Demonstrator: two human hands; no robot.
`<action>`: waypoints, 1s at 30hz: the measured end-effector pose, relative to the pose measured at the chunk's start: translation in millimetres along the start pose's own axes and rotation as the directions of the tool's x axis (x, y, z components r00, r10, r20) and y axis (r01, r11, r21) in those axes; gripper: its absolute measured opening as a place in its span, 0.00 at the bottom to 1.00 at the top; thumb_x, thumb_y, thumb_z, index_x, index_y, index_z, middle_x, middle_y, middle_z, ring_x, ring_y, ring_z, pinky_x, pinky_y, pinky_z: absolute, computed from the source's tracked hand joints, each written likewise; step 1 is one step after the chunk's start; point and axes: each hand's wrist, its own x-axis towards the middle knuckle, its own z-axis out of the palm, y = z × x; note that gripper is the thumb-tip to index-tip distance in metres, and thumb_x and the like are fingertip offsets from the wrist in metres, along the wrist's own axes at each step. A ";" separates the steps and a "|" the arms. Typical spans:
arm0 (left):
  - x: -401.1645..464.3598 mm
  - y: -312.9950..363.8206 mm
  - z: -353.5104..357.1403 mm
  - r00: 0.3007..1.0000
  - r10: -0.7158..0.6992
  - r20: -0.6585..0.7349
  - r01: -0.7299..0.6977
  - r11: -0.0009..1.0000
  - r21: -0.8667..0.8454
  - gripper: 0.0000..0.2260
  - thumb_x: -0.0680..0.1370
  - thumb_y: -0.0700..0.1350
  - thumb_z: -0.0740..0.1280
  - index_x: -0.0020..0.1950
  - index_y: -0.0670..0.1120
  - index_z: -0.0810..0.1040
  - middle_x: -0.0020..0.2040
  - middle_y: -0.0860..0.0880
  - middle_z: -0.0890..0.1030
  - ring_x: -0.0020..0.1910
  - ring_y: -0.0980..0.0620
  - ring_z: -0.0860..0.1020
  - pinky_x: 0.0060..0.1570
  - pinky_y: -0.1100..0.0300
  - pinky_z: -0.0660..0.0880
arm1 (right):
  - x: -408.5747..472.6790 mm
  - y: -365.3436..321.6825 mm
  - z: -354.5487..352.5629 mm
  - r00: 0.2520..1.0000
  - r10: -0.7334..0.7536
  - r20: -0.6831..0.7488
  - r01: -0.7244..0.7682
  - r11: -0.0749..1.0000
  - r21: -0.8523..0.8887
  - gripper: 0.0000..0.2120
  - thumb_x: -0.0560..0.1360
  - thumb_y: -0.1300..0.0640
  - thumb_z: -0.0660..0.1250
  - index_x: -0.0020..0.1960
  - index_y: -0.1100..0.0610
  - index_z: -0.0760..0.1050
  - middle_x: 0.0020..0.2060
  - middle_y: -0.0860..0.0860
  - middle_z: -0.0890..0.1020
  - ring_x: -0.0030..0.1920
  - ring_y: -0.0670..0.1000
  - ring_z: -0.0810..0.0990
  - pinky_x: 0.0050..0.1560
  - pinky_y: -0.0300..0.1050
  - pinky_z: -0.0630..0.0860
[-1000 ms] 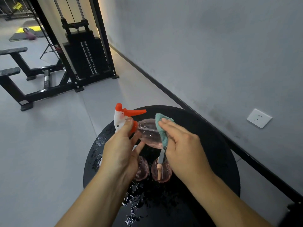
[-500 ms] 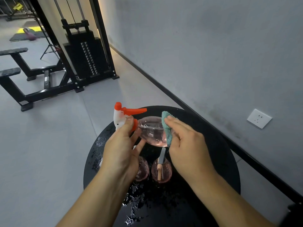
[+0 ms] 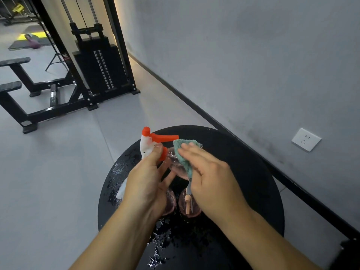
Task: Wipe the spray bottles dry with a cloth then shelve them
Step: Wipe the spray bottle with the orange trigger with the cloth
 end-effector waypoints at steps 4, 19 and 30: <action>3.0 6.4 -3.0 0.999 0.021 -0.034 -0.022 1.000 -0.012 0.05 0.83 0.47 0.71 0.55 0.47 0.84 0.56 0.49 0.88 0.57 0.51 0.87 0.58 0.48 0.83 | 5.2 7.8 -10.0 0.989 0.093 -0.112 -0.088 0.995 0.049 0.23 0.80 0.68 0.60 0.71 0.50 0.75 0.69 0.42 0.75 0.70 0.36 0.69 0.70 0.35 0.68; -5.1 11.1 -1.5 0.999 0.006 0.052 -0.005 1.000 -0.011 0.23 0.74 0.57 0.77 0.63 0.44 0.83 0.58 0.49 0.83 0.62 0.47 0.84 0.66 0.46 0.80 | 0.9 11.2 -1.9 0.975 0.105 -0.195 -0.081 0.989 0.125 0.21 0.81 0.68 0.61 0.69 0.51 0.77 0.66 0.43 0.77 0.68 0.35 0.71 0.66 0.26 0.65; -1.7 11.1 -6.4 1.000 -0.010 0.006 0.010 0.999 0.047 0.25 0.77 0.56 0.71 0.65 0.40 0.82 0.52 0.47 0.85 0.60 0.46 0.86 0.59 0.49 0.80 | 0.5 13.6 0.6 0.964 0.100 -0.248 -0.073 0.990 0.117 0.21 0.81 0.68 0.61 0.68 0.52 0.77 0.66 0.43 0.78 0.68 0.36 0.71 0.68 0.33 0.69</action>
